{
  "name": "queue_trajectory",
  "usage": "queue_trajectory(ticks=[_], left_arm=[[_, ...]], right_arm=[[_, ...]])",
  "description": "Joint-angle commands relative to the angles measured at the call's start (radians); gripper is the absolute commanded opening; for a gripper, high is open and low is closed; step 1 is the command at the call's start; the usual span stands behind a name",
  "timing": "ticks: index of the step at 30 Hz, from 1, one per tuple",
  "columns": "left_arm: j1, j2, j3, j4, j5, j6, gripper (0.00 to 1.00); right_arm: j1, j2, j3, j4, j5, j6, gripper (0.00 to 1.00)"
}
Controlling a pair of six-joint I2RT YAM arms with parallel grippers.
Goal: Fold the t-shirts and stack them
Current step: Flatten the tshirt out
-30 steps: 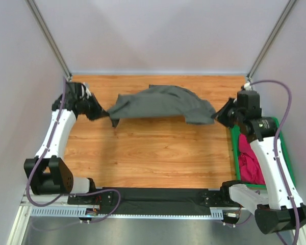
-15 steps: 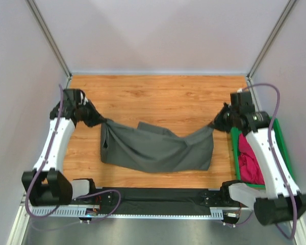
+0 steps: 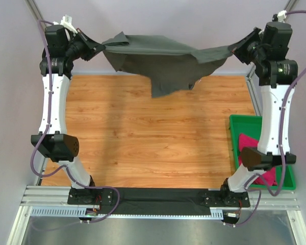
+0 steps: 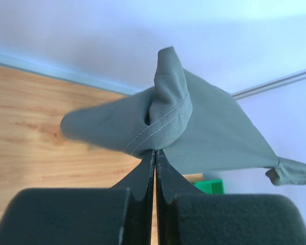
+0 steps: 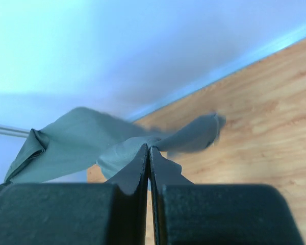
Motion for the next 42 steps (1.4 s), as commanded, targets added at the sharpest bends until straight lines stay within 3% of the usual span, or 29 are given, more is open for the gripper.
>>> queue_trajectory(ticks=[1, 6, 7, 12, 15, 16, 17, 19, 22, 25, 27, 28, 31, 36, 37, 42], left_arm=[[0.003, -0.102, -0.086, 0.041, 0.029, 0.011, 0.00], [0.003, -0.272, -0.375, -0.010, -0.045, 0.144, 0.00], [0.005, -0.289, -0.489, -0.021, -0.056, 0.178, 0.00], [0.003, -0.356, -0.850, -0.025, -0.086, 0.241, 0.01], [0.005, -0.384, -1.028, -0.088, -0.172, 0.263, 0.20], [0.005, -0.408, -1.112, -0.082, -0.200, 0.264, 0.32], [0.005, -0.474, -1.148, -0.087, -0.231, 0.250, 0.61], [0.005, -0.551, -1.200, -0.114, -0.322, 0.247, 0.78], [0.005, -0.678, -1.168, -0.179, -0.424, 0.256, 0.82], [0.003, -0.752, -1.173, -0.139, -0.403, 0.267, 0.79], [0.003, -0.722, -1.191, -0.116, -0.363, 0.258, 0.67], [0.002, -0.694, -1.196, -0.110, -0.310, 0.253, 0.53], [-0.003, -0.556, -1.194, -0.078, -0.172, 0.250, 0.31], [-0.084, -0.413, -1.210, -0.045, -0.234, 0.246, 0.28], [-0.099, -0.395, -1.216, -0.032, -0.293, 0.231, 0.31], [-0.105, -0.317, -1.254, 0.040, -0.304, 0.140, 0.34]], right_arm=[[0.002, -0.178, -0.165, 0.004, -0.016, -0.001, 0.00], [0.012, -0.442, -0.562, -0.023, -0.064, 0.019, 0.00], [0.022, -0.480, -0.728, -0.011, -0.064, 0.022, 0.00], [0.100, -0.683, -1.240, 0.033, -0.102, 0.068, 0.00], [0.114, -0.779, -1.536, 0.024, -0.151, 0.126, 0.02], [0.121, -0.803, -1.600, 0.015, -0.160, 0.138, 0.11], [0.120, -0.823, -1.678, 0.008, -0.165, 0.137, 0.19], [0.120, -0.856, -1.705, -0.034, -0.135, 0.102, 0.37], [0.118, -0.816, -1.650, -0.019, -0.061, 0.051, 0.50], [0.121, -0.683, -1.546, 0.074, -0.047, -0.038, 0.50], [0.131, -0.557, -1.491, 0.110, -0.064, -0.079, 0.48], [0.141, -0.519, -1.440, 0.151, -0.062, -0.093, 0.46], [0.187, -0.394, -1.354, 0.200, -0.050, -0.118, 0.44], [0.243, -0.272, -1.320, 0.260, -0.076, -0.102, 0.40], [0.246, -0.256, -1.323, 0.268, -0.088, -0.095, 0.39], [0.258, -0.282, -1.365, 0.294, -0.073, -0.101, 0.34]])
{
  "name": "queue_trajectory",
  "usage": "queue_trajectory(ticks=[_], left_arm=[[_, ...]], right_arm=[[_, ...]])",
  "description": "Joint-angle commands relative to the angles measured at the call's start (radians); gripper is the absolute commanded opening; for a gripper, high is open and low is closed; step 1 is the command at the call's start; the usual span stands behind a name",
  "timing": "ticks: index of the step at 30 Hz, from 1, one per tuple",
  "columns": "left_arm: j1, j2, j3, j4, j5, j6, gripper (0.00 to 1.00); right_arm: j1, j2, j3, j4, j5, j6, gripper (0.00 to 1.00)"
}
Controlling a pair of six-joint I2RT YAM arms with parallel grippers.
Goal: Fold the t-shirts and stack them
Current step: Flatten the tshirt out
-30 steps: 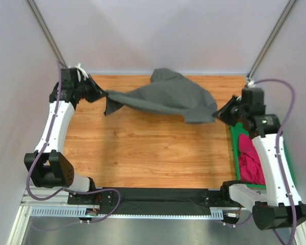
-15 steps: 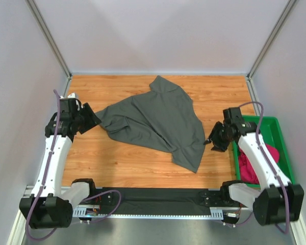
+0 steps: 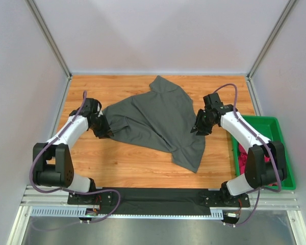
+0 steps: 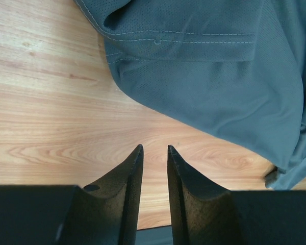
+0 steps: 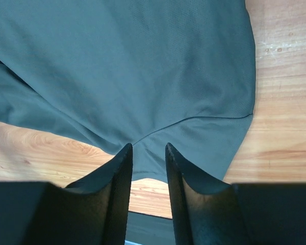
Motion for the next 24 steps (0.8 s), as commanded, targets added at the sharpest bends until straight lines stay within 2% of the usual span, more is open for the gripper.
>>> queue_trajectory(ticks=[1, 5, 9, 12, 14, 16, 20, 24], left_arm=[[-0.002, 0.042, -0.005, 0.106, -0.037, -0.073, 0.34], [-0.010, 0.087, -0.009, 0.167, -0.062, -0.097, 0.33], [-0.010, 0.134, 0.004, 0.205, -0.076, -0.102, 0.32], [-0.010, 0.159, 0.005, 0.244, -0.064, -0.114, 0.31], [-0.010, 0.180, 0.005, 0.242, -0.071, -0.139, 0.31], [-0.010, 0.202, 0.030, 0.135, -0.135, -0.184, 0.30], [-0.010, 0.231, 0.019, 0.026, -0.159, -0.269, 0.29], [-0.011, 0.142, -0.105, 0.037, -0.140, -0.300, 0.31]], right_arm=[[0.003, -0.028, -0.008, 0.060, 0.007, -0.023, 0.30], [0.018, -0.015, -0.024, 0.112, -0.007, -0.008, 0.18], [0.131, 0.058, 0.018, 0.215, 0.002, 0.018, 0.10], [0.225, 0.161, 0.126, 0.286, 0.033, 0.024, 0.00], [0.257, 0.262, 0.240, 0.329, 0.050, 0.032, 0.00], [0.294, 0.337, 0.329, 0.361, 0.055, 0.032, 0.00], [0.346, 0.535, 0.578, 0.399, 0.082, 0.031, 0.00], [0.395, 0.655, 0.726, 0.396, 0.056, 0.029, 0.00]])
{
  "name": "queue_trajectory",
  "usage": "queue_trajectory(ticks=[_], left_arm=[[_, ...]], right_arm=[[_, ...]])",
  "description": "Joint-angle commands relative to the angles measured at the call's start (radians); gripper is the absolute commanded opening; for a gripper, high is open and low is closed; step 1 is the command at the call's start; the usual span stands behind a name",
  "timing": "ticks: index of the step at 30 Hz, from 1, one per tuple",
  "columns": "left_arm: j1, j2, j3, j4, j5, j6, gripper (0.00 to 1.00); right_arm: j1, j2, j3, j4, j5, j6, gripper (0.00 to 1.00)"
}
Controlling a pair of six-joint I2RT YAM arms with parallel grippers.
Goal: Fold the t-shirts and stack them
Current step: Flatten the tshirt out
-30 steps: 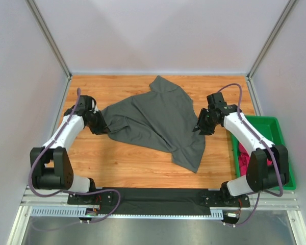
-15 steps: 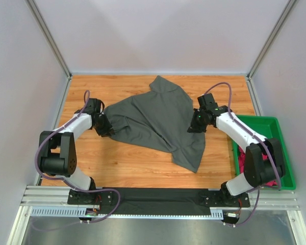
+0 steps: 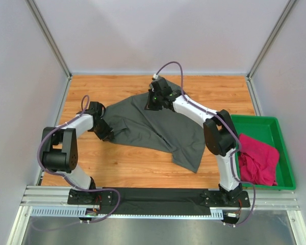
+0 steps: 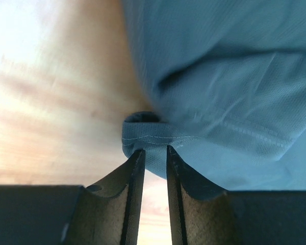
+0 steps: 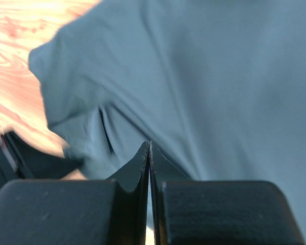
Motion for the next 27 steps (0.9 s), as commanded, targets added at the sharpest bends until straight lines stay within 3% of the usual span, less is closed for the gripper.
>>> queue_trajectory(ticks=[1, 8, 10, 14, 16, 20, 21, 24, 27], left_arm=[[-0.006, -0.093, -0.109, -0.079, -0.036, -0.052, 0.30], [-0.069, -0.439, -0.262, -0.205, 0.031, -0.112, 0.35], [-0.069, -0.559, -0.243, -0.263, -0.039, -0.084, 0.42], [-0.060, -0.624, -0.087, -0.253, -0.239, 0.029, 0.56], [-0.030, -0.563, -0.037, -0.205, -0.279, 0.109, 0.55], [0.104, -0.325, 0.116, -0.021, -0.152, 0.207, 0.38], [0.118, -0.265, 0.151, -0.007, -0.098, 0.218, 0.28], [0.124, -0.041, 0.294, 0.027, -0.025, 0.264, 0.16], [0.124, 0.123, 0.398, 0.040, -0.015, 0.275, 0.10]], right_arm=[[0.049, 0.078, 0.109, 0.044, -0.009, 0.002, 0.00], [0.217, 0.077, 0.063, 0.026, -0.064, -0.003, 0.00], [0.242, 0.057, 0.029, 0.011, -0.099, -0.020, 0.00], [0.309, 0.024, -0.015, -0.011, -0.128, -0.064, 0.00], [0.320, 0.027, -0.047, -0.009, -0.144, -0.052, 0.00], [0.333, 0.053, -0.058, 0.006, -0.136, -0.032, 0.00], [0.334, 0.063, -0.054, 0.007, -0.132, -0.032, 0.00], [0.340, 0.112, -0.009, -0.012, -0.136, -0.040, 0.00], [0.349, 0.155, 0.015, -0.019, -0.147, -0.029, 0.00]])
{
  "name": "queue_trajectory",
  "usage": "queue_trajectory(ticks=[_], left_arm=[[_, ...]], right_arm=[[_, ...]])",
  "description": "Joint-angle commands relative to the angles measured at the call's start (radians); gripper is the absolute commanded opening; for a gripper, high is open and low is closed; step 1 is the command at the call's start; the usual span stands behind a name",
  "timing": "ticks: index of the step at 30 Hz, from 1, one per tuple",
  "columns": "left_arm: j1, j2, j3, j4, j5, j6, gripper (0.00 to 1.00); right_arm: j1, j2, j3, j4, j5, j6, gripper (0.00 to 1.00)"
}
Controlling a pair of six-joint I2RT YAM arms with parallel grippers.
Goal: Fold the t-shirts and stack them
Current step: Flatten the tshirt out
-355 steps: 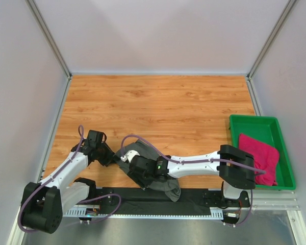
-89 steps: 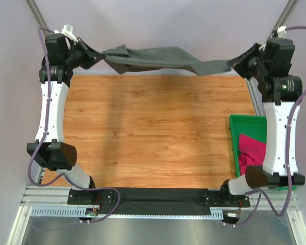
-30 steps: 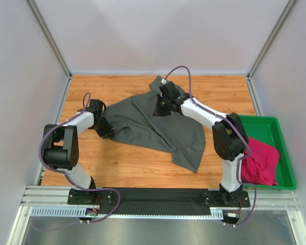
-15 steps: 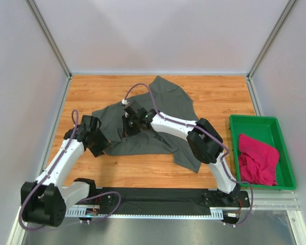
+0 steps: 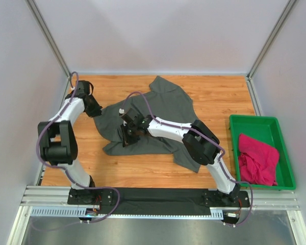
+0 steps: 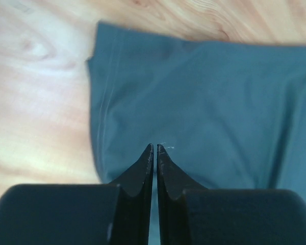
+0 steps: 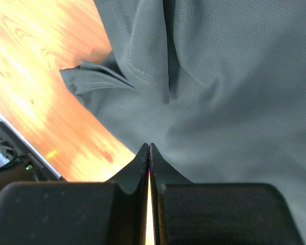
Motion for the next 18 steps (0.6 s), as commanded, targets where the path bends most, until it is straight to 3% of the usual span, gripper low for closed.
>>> queue_trajectory(ticks=[1, 5, 11, 18], left_arm=[[0.002, 0.144, 0.101, 0.031, 0.057, 0.067, 0.10], [0.002, 0.310, 0.247, -0.078, 0.054, 0.064, 0.00], [0.002, 0.448, 0.342, -0.104, 0.003, 0.077, 0.00], [0.011, 0.651, 0.655, -0.233, 0.046, 0.168, 0.00]], right_arm=[[0.014, 0.053, 0.047, 0.003, -0.014, 0.007, 0.00], [0.033, 0.082, 0.042, 0.011, -0.031, 0.028, 0.00], [0.071, 0.076, -0.039, -0.009, -0.013, -0.005, 0.00], [0.108, -0.123, -0.222, 0.027, -0.048, 0.019, 0.00]])
